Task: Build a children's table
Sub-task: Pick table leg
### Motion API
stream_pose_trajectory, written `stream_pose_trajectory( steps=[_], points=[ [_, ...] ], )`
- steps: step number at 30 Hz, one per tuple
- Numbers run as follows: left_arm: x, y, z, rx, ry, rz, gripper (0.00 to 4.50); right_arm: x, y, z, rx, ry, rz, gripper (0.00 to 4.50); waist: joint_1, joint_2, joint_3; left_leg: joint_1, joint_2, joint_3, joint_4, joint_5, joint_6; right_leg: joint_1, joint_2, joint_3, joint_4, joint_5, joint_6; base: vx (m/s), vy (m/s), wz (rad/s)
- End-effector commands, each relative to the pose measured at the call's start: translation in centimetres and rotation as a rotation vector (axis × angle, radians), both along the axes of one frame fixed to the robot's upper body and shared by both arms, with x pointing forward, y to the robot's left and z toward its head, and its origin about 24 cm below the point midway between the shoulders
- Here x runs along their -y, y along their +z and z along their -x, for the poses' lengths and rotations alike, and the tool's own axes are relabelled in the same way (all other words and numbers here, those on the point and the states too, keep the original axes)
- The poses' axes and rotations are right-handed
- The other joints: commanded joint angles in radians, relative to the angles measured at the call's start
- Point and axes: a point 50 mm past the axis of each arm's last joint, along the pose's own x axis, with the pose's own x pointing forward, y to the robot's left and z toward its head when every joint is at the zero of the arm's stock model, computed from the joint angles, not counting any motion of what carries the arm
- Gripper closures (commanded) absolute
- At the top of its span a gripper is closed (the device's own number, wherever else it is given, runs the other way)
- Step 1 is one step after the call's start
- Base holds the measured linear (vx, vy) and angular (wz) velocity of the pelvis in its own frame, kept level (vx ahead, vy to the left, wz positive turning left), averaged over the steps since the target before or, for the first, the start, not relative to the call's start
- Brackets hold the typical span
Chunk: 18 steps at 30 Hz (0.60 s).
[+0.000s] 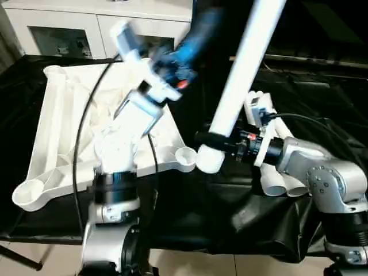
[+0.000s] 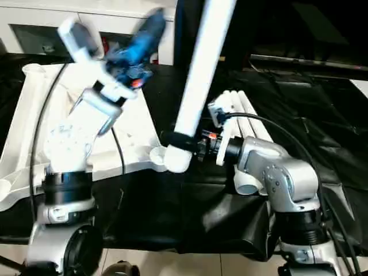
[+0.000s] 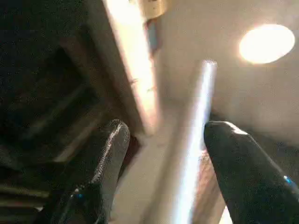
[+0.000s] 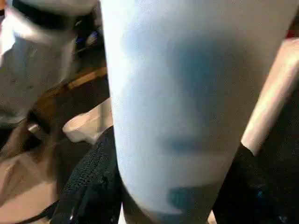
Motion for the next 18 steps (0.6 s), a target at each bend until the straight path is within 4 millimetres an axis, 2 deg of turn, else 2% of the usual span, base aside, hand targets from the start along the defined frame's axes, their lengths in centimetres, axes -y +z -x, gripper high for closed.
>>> stream_pose_trajectory(
  steps=[1, 2, 3, 4, 5, 6, 7, 9, 10, 11, 12, 13, 16, 17, 18],
  points=[
    [-1.1, -1.2, -0.7, -0.021, 0.189, -0.239, 1.4, 1.3, 0.3, -1.1, 0.061, -0.168, 0.05, 2.59, -0.004, 0.007, -0.073, 0.036, 0.054, -0.028, -0.073, -0.213, -0.041, 0.034, -0.066, 0.038, -0.089, -0.109, -0.161, 0.0, 0.0, 0.0],
    [-1.7, -2.0, -1.1, -0.005, 0.288, -0.41, 1.4, 1.5, 0.0, -1.5, 0.083, -0.222, 0.087, 2.59, -0.007, 0.013, -0.072, 0.038, 0.053, -0.028, -0.075, -0.219, -0.051, 0.033, -0.062, 0.038, -0.086, -0.119, -0.144, 0.0, 0.0, 0.0],
    [-1.7, -2.0, -1.1, -0.005, 0.288, -0.41, 1.4, 1.5, 0.0, -1.5, 0.083, -0.222, 0.087, 2.59, -0.013, 0.01, -0.071, 0.038, 0.053, -0.028, -0.079, -0.233, -0.066, 0.032, -0.062, 0.039, -0.09, -0.148, -0.115, 0.0, 0.0, 0.0],
    [-2.8, -3.6, -1.2, 0.081, 0.388, -0.732, 1.4, 1.7, -0.5, -2.1, 0.122, -0.287, 0.129, 2.59, -0.007, 0.022, -0.073, 0.04, 0.052, -0.033, -0.079, -0.239, -0.077, 0.031, -0.066, 0.038, -0.09, -0.159, -0.105, 0.0, 0.0, 0.0],
    [-3.2, -4.2, -1.0, 0.128, 0.383, -0.84, 1.4, 1.6, -0.7, -2.2, 0.133, -0.297, 0.137, 2.59, -0.013, 0.022, -0.074, 0.04, 0.053, -0.035, -0.081, -0.255, -0.085, 0.025, -0.064, 0.04, -0.094, -0.188, -0.07, 0.0, 0.0, 0.0],
    [-3.4, -4.4, -0.9, 0.139, 0.37, -0.869, 1.4, 1.5, -0.7, -2.2, 0.141, -0.302, 0.142, 2.59, -0.017, 0.022, -0.074, 0.04, 0.051, -0.033, -0.082, -0.255, -0.089, 0.026, -0.062, 0.039, -0.091, -0.184, -0.07, 0.0, 0.0, 0.0],
    [-3.7, -4.9, -0.8, 0.153, 0.344, -0.917, 1.4, 1.5, -0.9, -2.3, 0.149, -0.311, 0.152, 2.59, -0.023, 0.023, -0.076, 0.04, 0.051, -0.029, -0.079, -0.231, -0.095, 0.026, -0.061, 0.038, -0.083, -0.117, -0.11, 0.0, 0.0, 0.0],
    [-4.5, -6.2, -0.5, 0.169, 0.29, -1.032, 1.4, 1.7, -1.7, -2.8, 0.14, -0.357, 0.2, 2.59, -0.02, 0.028, -0.078, 0.04, 0.05, -0.027, -0.076, -0.203, -0.088, 0.025, -0.06, 0.036, -0.074, -0.049, -0.153, 0.0, 0.0, 0.0],
    [-4.9, -6.8, -0.4, 0.177, 0.273, -1.089, 1.4, 1.8, -2.0, -3.0, 0.132, -0.383, 0.226, 2.59, -0.02, 0.029, -0.077, 0.038, 0.049, -0.028, -0.077, -0.197, -0.086, 0.025, -0.059, 0.035, -0.073, -0.038, -0.16, 0.0, 0.0, 0.0],
    [-5.4, -7.9, -0.1, 0.205, 0.237, -1.19, 1.4, 1.9, -2.4, -3.2, 0.12, -0.41, 0.242, 2.59, -0.023, 0.026, -0.077, 0.037, 0.048, -0.025, -0.076, -0.195, -0.084, 0.027, -0.057, 0.035, -0.071, -0.021, -0.169, 0.0, 0.0, 0.0],
    [-6.1, -9.1, 0.3, 0.208, 0.176, -1.275, 1.4, 2.0, -2.7, -3.4, 0.095, -0.442, 0.232, 2.59, -0.028, 0.023, -0.076, 0.034, 0.045, -0.026, -0.078, -0.195, -0.074, 0.028, -0.059, 0.036, -0.074, -0.03, -0.169, 0.0, 0.0, 0.0],
    [-6.7, -10.4, 0.7, 0.205, 0.108, -1.348, 1.4, 2.0, -3.0, -3.6, 0.079, -0.456, 0.215, 2.59, -0.036, 0.026, -0.076, 0.033, 0.043, -0.024, -0.079, -0.207, -0.075, 0.028, -0.059, 0.037, -0.071, -0.05, -0.169, 0.0, 0.0, 0.0],
    [-7.1, -11.2, 1.1, 0.177, 0.046, -1.335, 1.4, 1.9, -3.2, -3.6, 0.076, -0.45, 0.201, 2.59, -0.041, 0.029, -0.077, 0.037, 0.046, -0.022, -0.078, -0.215, -0.08, 0.027, -0.062, 0.038, -0.069, -0.044, -0.189, 0.0, 0.0, 0.0],
    [-7.6, -12.2, 1.2, 0.153, -0.012, -1.344, 1.4, 1.7, -3.4, -3.5, 0.078, -0.433, 0.186, 2.59, -0.04, 0.023, -0.076, 0.039, 0.047, -0.02, -0.078, -0.223, -0.074, 0.025, -0.064, 0.038, -0.071, -0.044, -0.202, 0.0, 0.0, 0.0],
    [-7.6, -12.2, 1.2, 0.153, -0.012, -1.344, 1.4, 1.7, -3.4, -3.5, 0.078, -0.433, 0.186, 2.59, -0.039, 0.024, -0.075, 0.038, 0.046, -0.02, -0.078, -0.227, -0.07, 0.023, -0.064, 0.039, -0.073, -0.054, -0.204, 0.0, 0.0, 0.0]
  ],
)
